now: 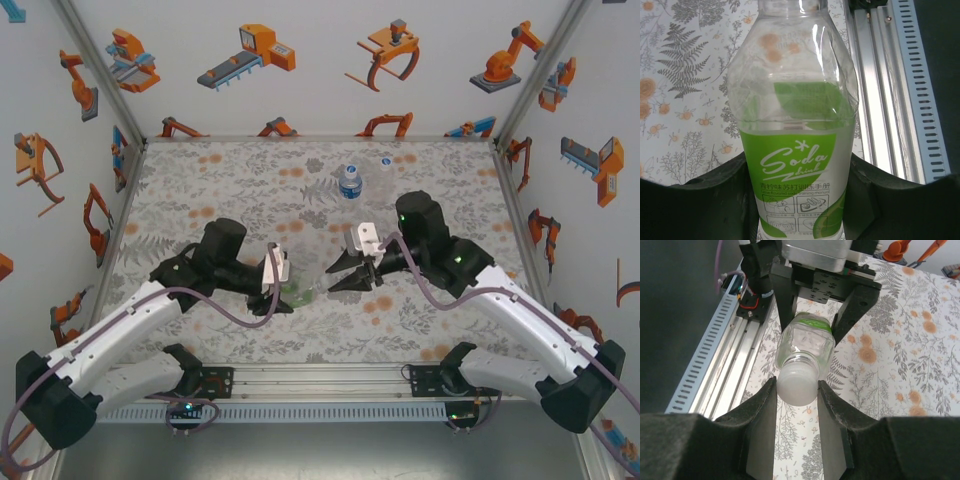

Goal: Screw on the bottle caps

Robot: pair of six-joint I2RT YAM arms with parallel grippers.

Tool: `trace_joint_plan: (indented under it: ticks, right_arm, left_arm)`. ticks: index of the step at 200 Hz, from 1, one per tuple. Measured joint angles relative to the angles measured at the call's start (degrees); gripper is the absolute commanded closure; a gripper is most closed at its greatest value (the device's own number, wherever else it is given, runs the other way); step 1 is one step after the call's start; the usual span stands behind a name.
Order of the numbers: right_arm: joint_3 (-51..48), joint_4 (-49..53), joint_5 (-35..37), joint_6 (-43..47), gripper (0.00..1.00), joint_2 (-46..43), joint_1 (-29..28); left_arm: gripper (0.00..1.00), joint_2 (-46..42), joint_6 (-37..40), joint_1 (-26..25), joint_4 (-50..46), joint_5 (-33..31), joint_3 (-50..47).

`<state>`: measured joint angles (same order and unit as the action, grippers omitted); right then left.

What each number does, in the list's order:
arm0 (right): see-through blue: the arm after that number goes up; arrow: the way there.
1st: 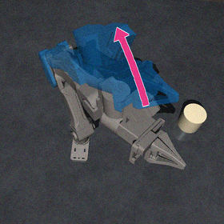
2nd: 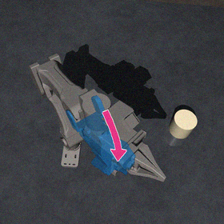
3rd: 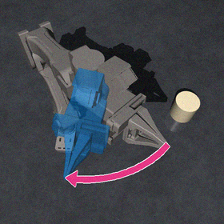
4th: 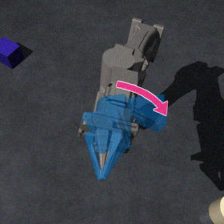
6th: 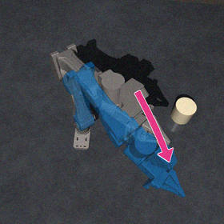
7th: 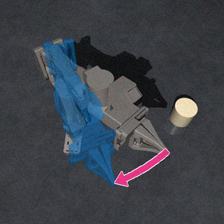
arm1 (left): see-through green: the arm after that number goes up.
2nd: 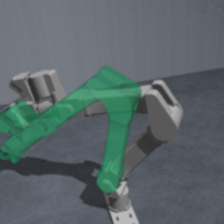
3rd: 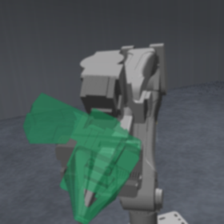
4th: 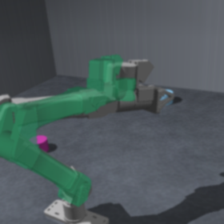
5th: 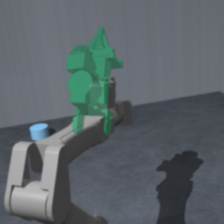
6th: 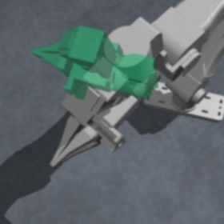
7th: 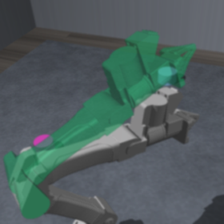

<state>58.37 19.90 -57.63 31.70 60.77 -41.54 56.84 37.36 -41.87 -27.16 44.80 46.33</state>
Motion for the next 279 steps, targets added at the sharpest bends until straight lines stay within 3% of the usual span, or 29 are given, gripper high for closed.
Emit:
trace_joint_plan:
  ticks: [100, 174, 215, 239, 279]
  right_arm:
    - [-0.1, 1.6, -0.9, 6.5, 1.00, 0.2, -0.8]
    - [-0.7, 1.3, 1.1, 5.2, 1.00, 0.4, -0.9]
    - [-3.1, -6.0, 12.0, -9.9, 1.00, 0.7, -1.0]
    - [-3.0, -10.7, 19.7, -22.5, 1.00, 1.9, -0.7]
    - [-1.6, -14.6, 25.5, -45.1, 1.00, 5.2, 1.7]
  left_arm:
    - [1.00, 2.2, 0.8, -0.9, -2.6, 0.4, 2.0]
    - [1.00, 5.4, 4.2, -0.7, -5.4, -0.3, 4.7]
    - [1.00, 8.8, 6.8, 3.2, -4.2, -0.4, 5.6]
    - [1.00, 10.7, 7.6, 6.0, -2.6, -0.4, 6.8]
    - [1.00, 13.7, 8.8, 8.5, 0.0, -0.4, 9.0]
